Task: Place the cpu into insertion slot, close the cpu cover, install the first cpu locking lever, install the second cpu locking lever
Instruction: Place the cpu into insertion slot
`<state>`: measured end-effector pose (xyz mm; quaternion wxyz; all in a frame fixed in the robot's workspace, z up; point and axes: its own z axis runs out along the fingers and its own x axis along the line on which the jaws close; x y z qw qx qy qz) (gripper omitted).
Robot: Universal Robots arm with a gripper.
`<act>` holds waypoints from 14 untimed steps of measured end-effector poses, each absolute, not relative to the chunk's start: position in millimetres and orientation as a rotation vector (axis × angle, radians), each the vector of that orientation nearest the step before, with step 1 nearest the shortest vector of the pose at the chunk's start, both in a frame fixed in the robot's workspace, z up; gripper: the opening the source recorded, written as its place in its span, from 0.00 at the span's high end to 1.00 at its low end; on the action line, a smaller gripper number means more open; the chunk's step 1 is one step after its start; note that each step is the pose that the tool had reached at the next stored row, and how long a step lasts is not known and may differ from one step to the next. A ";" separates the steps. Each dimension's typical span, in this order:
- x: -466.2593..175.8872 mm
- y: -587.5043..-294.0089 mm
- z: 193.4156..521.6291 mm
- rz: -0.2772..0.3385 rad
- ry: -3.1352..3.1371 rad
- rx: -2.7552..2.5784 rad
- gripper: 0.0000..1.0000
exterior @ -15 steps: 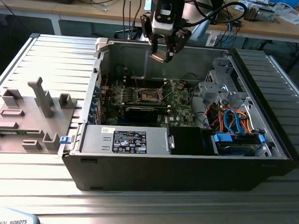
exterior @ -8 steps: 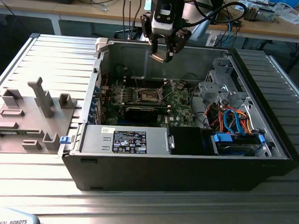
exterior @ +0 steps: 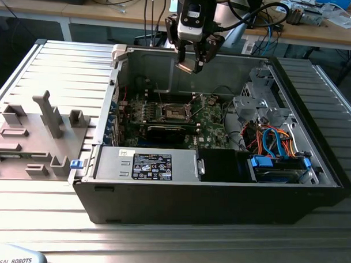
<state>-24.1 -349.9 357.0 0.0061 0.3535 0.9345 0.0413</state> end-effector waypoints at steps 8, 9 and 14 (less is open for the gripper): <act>-24.1 -349.8 356.9 0.129 2.919 1.120 0.46; -24.1 -349.9 357.0 0.129 2.918 1.122 0.46; -24.1 -349.8 357.0 0.129 2.914 1.131 0.46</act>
